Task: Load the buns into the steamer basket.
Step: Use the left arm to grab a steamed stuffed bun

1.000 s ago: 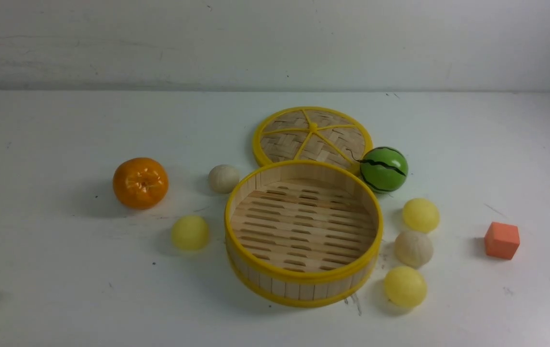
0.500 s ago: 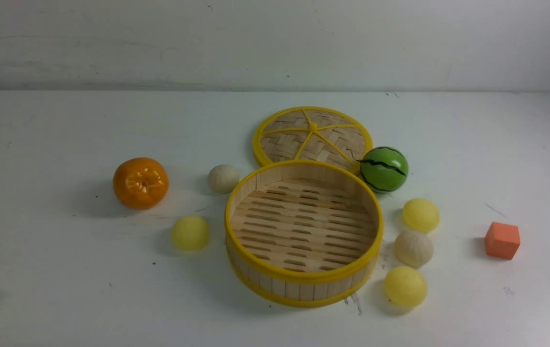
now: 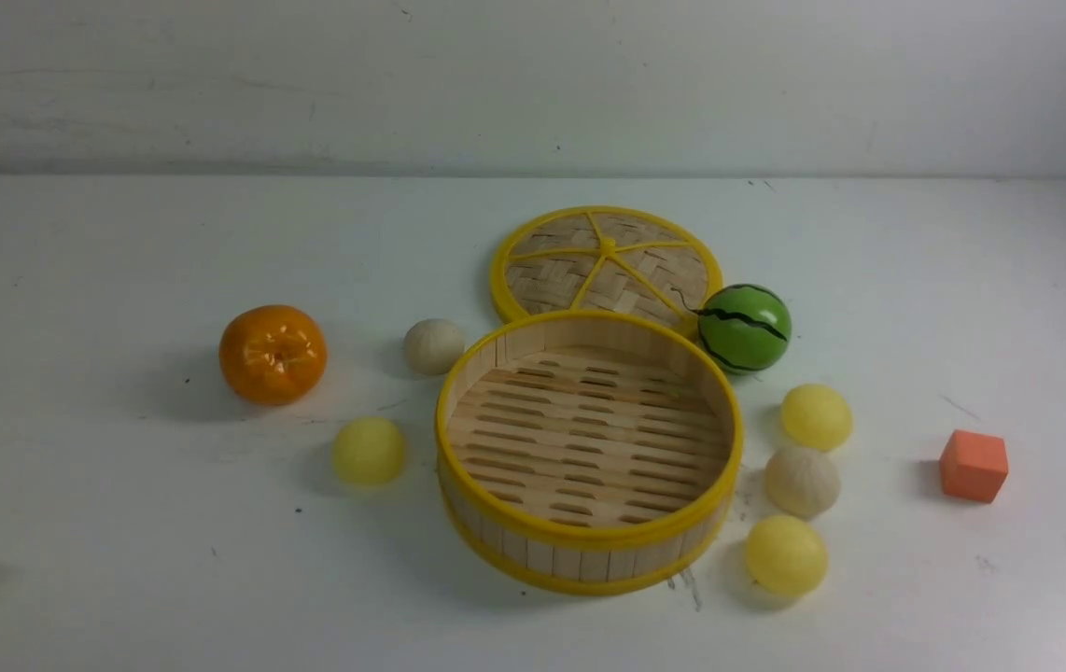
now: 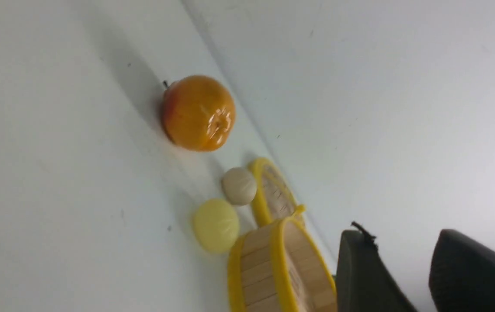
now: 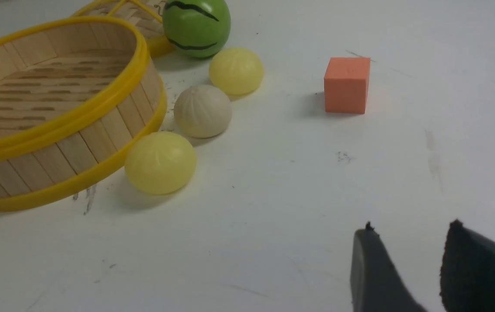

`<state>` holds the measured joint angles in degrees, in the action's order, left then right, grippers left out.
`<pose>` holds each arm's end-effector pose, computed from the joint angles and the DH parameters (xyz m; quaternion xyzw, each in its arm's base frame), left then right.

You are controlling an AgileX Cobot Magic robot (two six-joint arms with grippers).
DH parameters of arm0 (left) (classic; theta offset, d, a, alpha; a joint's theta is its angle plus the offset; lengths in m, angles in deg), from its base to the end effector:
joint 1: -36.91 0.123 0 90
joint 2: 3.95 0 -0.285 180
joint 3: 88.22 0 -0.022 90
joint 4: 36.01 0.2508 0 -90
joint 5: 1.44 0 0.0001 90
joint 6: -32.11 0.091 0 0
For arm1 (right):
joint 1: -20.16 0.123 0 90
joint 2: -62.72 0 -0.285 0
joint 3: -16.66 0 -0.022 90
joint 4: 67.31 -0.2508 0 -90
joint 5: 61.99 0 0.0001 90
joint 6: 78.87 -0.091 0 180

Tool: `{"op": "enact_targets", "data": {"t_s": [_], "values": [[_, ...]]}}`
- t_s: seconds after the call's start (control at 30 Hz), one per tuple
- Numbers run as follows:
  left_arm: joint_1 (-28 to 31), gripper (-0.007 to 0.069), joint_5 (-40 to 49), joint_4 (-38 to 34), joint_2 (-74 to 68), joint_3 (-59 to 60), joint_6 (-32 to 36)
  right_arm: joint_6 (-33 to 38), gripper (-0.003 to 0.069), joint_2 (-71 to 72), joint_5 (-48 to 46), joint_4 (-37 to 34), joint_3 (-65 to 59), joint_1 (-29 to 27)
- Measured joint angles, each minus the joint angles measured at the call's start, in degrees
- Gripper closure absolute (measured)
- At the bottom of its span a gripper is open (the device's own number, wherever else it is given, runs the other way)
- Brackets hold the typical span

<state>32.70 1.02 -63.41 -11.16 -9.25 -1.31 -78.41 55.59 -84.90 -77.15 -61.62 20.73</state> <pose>0.0567 -0.0060 0.1999 -0.3241 0.6170 -0.3911 0.6011 0.0517 0.0066 0.1722 0.0372 0.8080 0.0739 0.5833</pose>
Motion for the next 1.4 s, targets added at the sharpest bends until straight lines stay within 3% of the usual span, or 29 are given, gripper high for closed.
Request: {"op": "enact_targets", "data": {"t_s": [0.13, 0.27, 0.4, 0.47, 0.57, 0.67, 0.77, 0.87, 1.03, 1.17, 1.4], "values": [[0.00, 0.0487, 6.88, 0.27, -0.11, -5.61, 5.07, 0.00, 0.0420, 0.00, 0.00, 0.06, 0.00, 0.00], [0.00, 0.0631, 25.81, 1.59, -7.94, -20.13, 14.85, 0.00, 0.0420, 0.00, 0.00, 0.06, 0.00, 0.00], [0.00, 0.0638, 44.92, 3.23, -22.92, -32.61, 21.74, 0.00, 0.0420, 0.00, 0.00, 0.06, 0.00, 0.00], [0.00, 0.0638, 50.40, 4.78, -31.88, -36.16, 24.34, 0.00, 0.0420, 0.00, 0.00, 0.06, 0.00, 0.00], [0.00, 0.0638, 51.06, 5.89, -40.47, -38.86, 27.36, 0.00, 0.0420, 0.00, 0.00, 0.06, 0.00, 0.00], [-0.16, 0.0638, 49.63, 4.15, -54.14, -43.70, 35.66, 0.00, 0.0420, 0.00, 0.00, 0.06, 0.00, 0.00], [-3.95, 0.0638, 48.80, 2.85, -62.39, -48.27, 38.11, 0.00, 0.0420, 0.00, 0.00, 0.06, 0.00, 0.00], [-11.75, 0.0638, 48.47, 5.95, -68.28, -53.10, 36.58, 0.00, 0.0420, 0.00, 0.00, 0.11, 0.00, 0.00], [-23.14, 0.0638, 49.04, 20.21, -78.63, -61.17, 25.17, 0.00, 0.0420, 0.00, 0.00, 0.11, 0.00, 0.00], [-23.59, 0.0638, 50.15, 27.41, -88.32, -69.03, 21.55, 0.00, 0.0420, 0.00, 0.00, 0.11, 0.00, 0.00], [-16.73, 0.0638, 54.06, 23.52, -102.73, -82.82, 28.72, 0.00, 0.0420, 0.00, 0.00, 0.11, 0.00, 0.00]]}}
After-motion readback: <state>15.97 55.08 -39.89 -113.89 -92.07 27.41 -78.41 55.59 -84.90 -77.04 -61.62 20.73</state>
